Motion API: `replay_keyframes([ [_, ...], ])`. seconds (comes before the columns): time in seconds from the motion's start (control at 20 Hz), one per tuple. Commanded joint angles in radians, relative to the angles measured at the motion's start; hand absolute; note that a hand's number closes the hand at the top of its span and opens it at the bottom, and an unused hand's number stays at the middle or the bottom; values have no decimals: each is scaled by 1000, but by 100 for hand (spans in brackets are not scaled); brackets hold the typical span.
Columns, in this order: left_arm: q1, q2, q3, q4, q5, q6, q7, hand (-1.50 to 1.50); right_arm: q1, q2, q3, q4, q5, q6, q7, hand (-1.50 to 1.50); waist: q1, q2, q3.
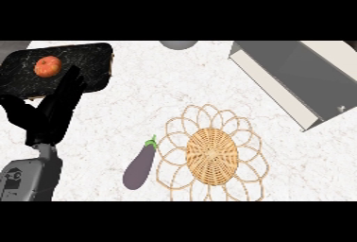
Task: Pick the cupcake from the placemat and place it in the tiered shelf
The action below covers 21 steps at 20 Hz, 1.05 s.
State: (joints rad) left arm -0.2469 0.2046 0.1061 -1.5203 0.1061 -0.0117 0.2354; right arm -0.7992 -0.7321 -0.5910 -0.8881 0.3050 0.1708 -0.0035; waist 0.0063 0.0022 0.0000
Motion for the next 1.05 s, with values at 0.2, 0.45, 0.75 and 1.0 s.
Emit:
replay_keyframes([
  [0.2,23,18,22,14,5,-25,-25,0,51,-251,-106,206,-119,261,-59,-150,-4,1,1],
  [0.45,9,7,6,-13,-12,-8,-13,0,119,-390,-198,340,-201,430,-189,-150,-7,1,2],
  [0.75,-26,-26,-2,-6,-17,31,27,0,218,-485,-194,398,-198,583,-418,-150,1,4,3],
  [1.0,-50,5,24,44,7,-16,19,0,271,-480,-151,354,-184,577,-519,-150,-3,1,1],
])
